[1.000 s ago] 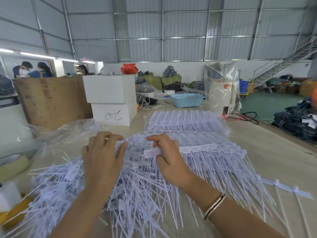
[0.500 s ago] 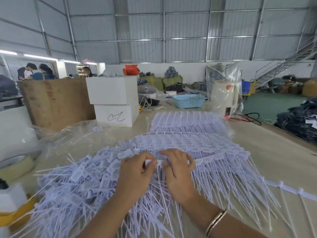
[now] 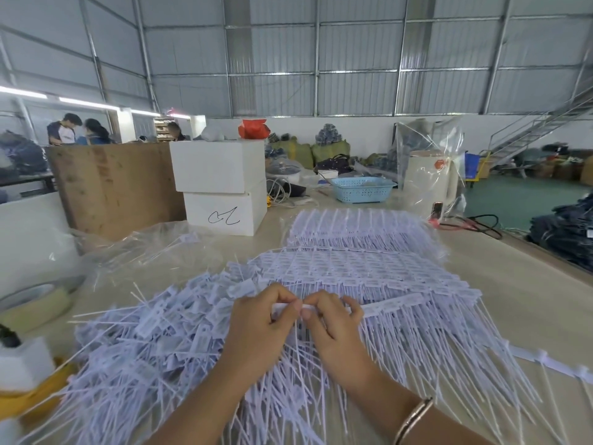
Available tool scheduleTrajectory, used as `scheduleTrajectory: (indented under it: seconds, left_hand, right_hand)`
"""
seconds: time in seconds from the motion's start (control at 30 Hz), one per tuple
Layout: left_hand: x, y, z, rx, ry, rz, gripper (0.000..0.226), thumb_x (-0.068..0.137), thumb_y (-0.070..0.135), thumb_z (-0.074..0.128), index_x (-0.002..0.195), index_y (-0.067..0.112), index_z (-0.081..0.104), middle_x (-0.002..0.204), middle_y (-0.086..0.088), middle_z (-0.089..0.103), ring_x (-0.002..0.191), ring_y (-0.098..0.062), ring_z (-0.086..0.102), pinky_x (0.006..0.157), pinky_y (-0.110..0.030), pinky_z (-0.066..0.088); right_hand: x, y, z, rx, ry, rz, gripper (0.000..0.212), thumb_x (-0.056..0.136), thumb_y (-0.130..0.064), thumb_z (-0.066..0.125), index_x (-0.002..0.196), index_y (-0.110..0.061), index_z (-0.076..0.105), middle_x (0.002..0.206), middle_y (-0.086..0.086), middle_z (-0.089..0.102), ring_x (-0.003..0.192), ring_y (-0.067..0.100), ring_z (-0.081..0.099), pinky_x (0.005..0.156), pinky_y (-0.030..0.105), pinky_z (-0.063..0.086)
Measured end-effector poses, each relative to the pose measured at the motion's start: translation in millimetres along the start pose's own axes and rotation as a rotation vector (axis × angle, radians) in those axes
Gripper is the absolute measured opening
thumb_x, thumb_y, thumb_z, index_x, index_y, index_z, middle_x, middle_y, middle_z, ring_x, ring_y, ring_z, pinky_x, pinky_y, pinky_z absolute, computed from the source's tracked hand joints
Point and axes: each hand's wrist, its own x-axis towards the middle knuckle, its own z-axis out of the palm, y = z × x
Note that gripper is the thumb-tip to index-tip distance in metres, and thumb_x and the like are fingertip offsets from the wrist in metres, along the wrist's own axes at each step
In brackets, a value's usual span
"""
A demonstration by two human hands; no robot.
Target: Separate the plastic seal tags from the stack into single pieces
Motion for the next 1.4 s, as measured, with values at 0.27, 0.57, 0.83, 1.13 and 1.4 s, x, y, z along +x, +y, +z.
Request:
scheduleTrajectory:
  seconds: [0.27,0.57,0.83,1.13,1.4]
  left_hand:
    - [-3,2,0,0.08,-0.007,0.066,0.016,0.092,0.026,0.057,0.086,0.04,0.054,0.057,0.023,0.056,0.047,0.0,0.049,0.063,-0.029,0.032]
    - [-2,-4,-1,0.088,0.019,0.008,0.009,0.092,0.027,0.057,0.084,0.03,0.056,0.042,0.014,0.047,0.04,-0.005,0.04,0.053,-0.025,0.027]
    - [-3,-3,2,0.115,0.01,-0.011,0.018,0.09,0.026,0.059,0.076,0.035,0.053,0.051,0.021,0.054,0.051,-0.005,0.044,0.067,-0.033,0.033]
    - [-2,7,-1,-0.15,-0.021,-0.166,0.018,0.093,0.017,0.056,0.076,0.023,0.059,0.055,0.004,0.061,0.04,-0.005,0.042,0.041,-0.014,0.033]
    - [0,7,-1,-0.202,-0.038,-0.186,0.022,0.094,0.014,0.055,0.079,0.029,0.059,0.052,0.003,0.059,0.051,-0.014,0.052,0.049,-0.02,0.04]
  right_hand:
    - [2,0,-2,0.029,0.026,-0.01,0.032,0.086,-0.048,0.035,0.089,-0.024,0.056,0.08,-0.014,0.054,0.091,0.0,0.051,0.098,0.026,0.018]
    - [29,3,-24,0.16,-0.312,0.02,0.012,0.089,-0.028,0.062,0.078,-0.026,0.059,0.067,-0.003,0.057,0.06,0.008,0.049,0.06,0.026,0.039]
    - [13,16,-13,0.003,-0.112,-0.145,0.024,0.086,-0.045,0.051,0.087,-0.023,0.06,0.073,-0.018,0.05,0.066,-0.002,0.048,0.083,0.029,0.029]
    - [12,14,-12,0.039,0.001,-0.19,0.014,0.085,-0.03,0.06,0.081,-0.016,0.063,0.075,-0.017,0.053,0.072,0.003,0.05,0.083,0.031,0.029]
    - [11,13,-13,0.047,0.039,-0.223,0.028,0.084,-0.04,0.056,0.078,-0.014,0.063,0.075,-0.022,0.046,0.073,-0.004,0.047,0.082,0.031,0.031]
